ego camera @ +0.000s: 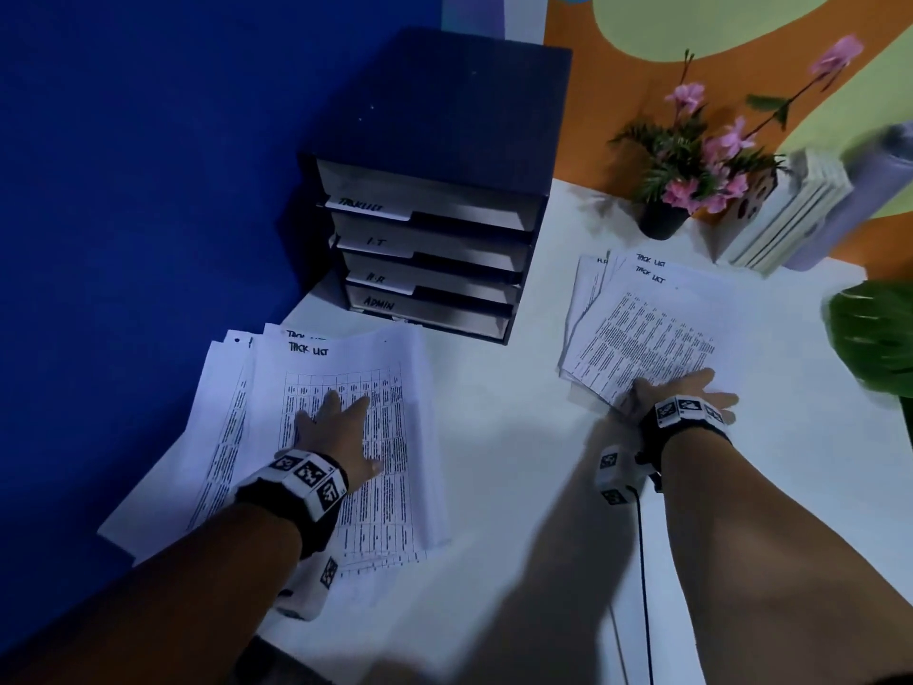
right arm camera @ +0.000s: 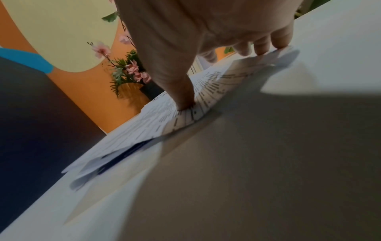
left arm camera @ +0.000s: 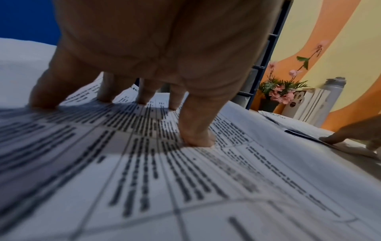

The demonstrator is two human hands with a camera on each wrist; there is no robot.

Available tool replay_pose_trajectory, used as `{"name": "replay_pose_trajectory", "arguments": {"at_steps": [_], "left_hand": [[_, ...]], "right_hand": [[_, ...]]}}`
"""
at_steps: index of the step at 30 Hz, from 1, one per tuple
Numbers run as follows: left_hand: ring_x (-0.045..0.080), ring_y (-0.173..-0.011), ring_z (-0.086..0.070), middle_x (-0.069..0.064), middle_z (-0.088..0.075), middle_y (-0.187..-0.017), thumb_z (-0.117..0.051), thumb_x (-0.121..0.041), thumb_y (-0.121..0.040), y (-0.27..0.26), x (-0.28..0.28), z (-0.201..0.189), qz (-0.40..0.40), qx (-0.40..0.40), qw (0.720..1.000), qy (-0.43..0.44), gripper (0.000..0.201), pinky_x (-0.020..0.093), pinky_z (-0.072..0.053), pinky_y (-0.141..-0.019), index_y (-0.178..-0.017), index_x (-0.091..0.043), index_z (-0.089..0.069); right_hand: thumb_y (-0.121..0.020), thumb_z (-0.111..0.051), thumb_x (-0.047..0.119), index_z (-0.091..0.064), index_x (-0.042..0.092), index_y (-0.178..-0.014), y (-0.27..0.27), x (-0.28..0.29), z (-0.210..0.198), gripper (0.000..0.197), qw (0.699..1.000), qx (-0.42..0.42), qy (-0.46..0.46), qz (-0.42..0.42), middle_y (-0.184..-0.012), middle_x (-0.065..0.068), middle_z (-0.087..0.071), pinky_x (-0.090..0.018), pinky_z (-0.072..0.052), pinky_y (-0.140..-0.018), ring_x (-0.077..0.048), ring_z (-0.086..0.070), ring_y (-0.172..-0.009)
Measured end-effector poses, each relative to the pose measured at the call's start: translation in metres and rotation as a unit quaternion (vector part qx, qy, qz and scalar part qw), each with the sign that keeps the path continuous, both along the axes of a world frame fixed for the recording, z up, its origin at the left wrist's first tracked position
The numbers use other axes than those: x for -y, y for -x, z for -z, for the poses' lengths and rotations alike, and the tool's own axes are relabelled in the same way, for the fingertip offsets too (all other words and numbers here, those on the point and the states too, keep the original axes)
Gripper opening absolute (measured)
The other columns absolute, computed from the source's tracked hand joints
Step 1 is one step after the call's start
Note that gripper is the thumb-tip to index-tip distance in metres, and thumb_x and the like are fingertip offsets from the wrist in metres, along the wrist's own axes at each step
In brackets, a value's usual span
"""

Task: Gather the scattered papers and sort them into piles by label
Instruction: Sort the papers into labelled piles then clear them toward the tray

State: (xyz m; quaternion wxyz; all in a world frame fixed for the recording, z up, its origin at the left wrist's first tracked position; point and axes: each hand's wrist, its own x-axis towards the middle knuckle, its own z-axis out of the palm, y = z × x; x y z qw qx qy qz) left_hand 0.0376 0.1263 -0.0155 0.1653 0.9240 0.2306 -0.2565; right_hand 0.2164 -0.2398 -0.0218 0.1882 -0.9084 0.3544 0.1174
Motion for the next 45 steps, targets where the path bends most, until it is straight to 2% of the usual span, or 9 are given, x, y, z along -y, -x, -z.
{"name": "replay_pose_trajectory", "arguments": {"at_steps": [7, 12, 23, 29, 32, 35, 38, 42, 45], "left_hand": [[0.040, -0.145, 0.003, -0.002, 0.006, -0.161, -0.072, -0.042, -0.080, -0.003, -0.008, 0.009, 0.001, 0.014, 1.000, 0.007, 0.093, 0.065, -0.025, -0.109, -0.149, -0.040, -0.009], [0.038, -0.146, 0.001, -0.004, 0.006, -0.161, -0.071, -0.044, -0.080, -0.001, -0.010, 0.008, 0.003, 0.014, 1.000, 0.009, 0.094, 0.063, -0.025, -0.110, -0.149, -0.042, -0.008], [0.036, -0.146, 0.001, -0.005, 0.005, -0.160, -0.072, -0.042, -0.079, -0.001, -0.008, 0.004, 0.002, 0.018, 1.000, 0.003, 0.093, 0.065, -0.027, -0.108, -0.148, -0.042, -0.010], [0.040, -0.145, 0.000, -0.001, 0.003, -0.161, -0.074, -0.042, -0.078, -0.001, -0.007, 0.001, 0.006, 0.019, 1.000, 0.006, 0.094, 0.062, -0.025, -0.111, -0.149, -0.039, -0.012], [0.043, -0.145, -0.001, 0.002, 0.002, -0.161, -0.073, -0.043, -0.079, -0.001, -0.006, -0.004, 0.008, 0.014, 1.000, 0.007, 0.094, 0.060, -0.021, -0.114, -0.151, -0.037, -0.012], [0.040, -0.145, -0.006, 0.004, -0.002, -0.161, -0.071, -0.046, -0.080, -0.002, -0.005, -0.012, 0.006, -0.001, 1.000, 0.009, 0.093, 0.055, -0.021, -0.116, -0.152, -0.034, -0.013], [0.029, -0.147, -0.010, 0.005, -0.009, -0.161, -0.061, -0.052, -0.085, 0.003, 0.013, -0.024, 0.015, 0.041, 0.998, 0.036, 0.083, 0.052, -0.022, -0.116, -0.151, -0.026, -0.018], [0.018, -0.143, -0.026, -0.004, -0.024, -0.157, -0.056, -0.057, -0.087, 0.014, 0.061, -0.055, -0.028, 0.111, 0.953, 0.281, 0.078, 0.041, -0.025, -0.116, -0.151, -0.028, -0.021], [0.012, -0.130, -0.043, -0.011, -0.047, -0.142, -0.061, -0.053, -0.086, 0.020, 0.091, -0.082, -0.123, 0.143, 0.846, 0.499, 0.065, 0.036, -0.037, -0.103, -0.142, -0.032, -0.033]], "right_hand": [[-0.078, -0.069, 0.032, -0.014, 0.032, -0.149, -0.014, -0.001, -0.007, 0.090, 1.000, 0.017, -0.001, -0.020, -0.140, -0.018, -0.029, -0.056, -0.030, -0.107, -0.041, -0.029, -0.130], [-0.076, -0.068, 0.049, -0.010, 0.038, -0.148, -0.014, 0.014, -0.009, 0.093, 1.000, 0.009, -0.012, 0.006, -0.158, -0.009, -0.005, -0.065, -0.021, -0.110, -0.047, -0.014, -0.141], [-0.088, -0.063, 0.019, -0.009, 0.026, -0.153, -0.013, 0.013, -0.019, 0.085, 0.994, 0.060, -0.089, -0.027, -0.147, -0.024, -0.032, -0.052, -0.038, -0.104, -0.046, -0.039, -0.130], [-0.088, -0.059, 0.004, -0.003, 0.032, -0.152, 0.019, 0.000, -0.026, 0.089, 0.976, 0.089, -0.199, -0.024, -0.128, -0.017, -0.052, -0.041, -0.042, -0.081, -0.040, -0.056, -0.112], [-0.083, -0.054, 0.001, -0.047, 0.013, -0.118, 0.043, 0.004, -0.025, 0.038, 0.967, 0.169, -0.189, -0.032, -0.094, -0.016, -0.060, -0.034, -0.046, -0.072, -0.034, -0.061, -0.084], [-0.084, -0.058, -0.001, -0.053, 0.007, -0.093, 0.070, 0.011, -0.021, 0.013, 0.942, 0.218, -0.254, -0.020, -0.079, -0.015, -0.055, -0.029, -0.045, -0.058, -0.028, -0.055, -0.071], [-0.086, -0.061, -0.003, -0.052, 0.010, -0.083, 0.106, 0.026, -0.032, 0.016, 0.903, 0.234, -0.358, 0.029, -0.066, -0.009, -0.049, -0.028, -0.044, -0.047, -0.021, -0.046, -0.056], [-0.088, -0.062, -0.004, -0.054, 0.013, -0.088, 0.145, 0.037, -0.046, 0.018, 0.859, 0.213, -0.465, 0.017, -0.069, -0.007, -0.045, -0.036, -0.044, -0.061, -0.021, -0.044, -0.065], [-0.087, -0.063, -0.003, -0.060, 0.014, -0.108, 0.166, 0.021, -0.066, 0.027, 0.835, 0.190, -0.514, -0.057, -0.085, -0.011, -0.062, -0.038, -0.053, -0.073, -0.026, -0.059, -0.078]]}}
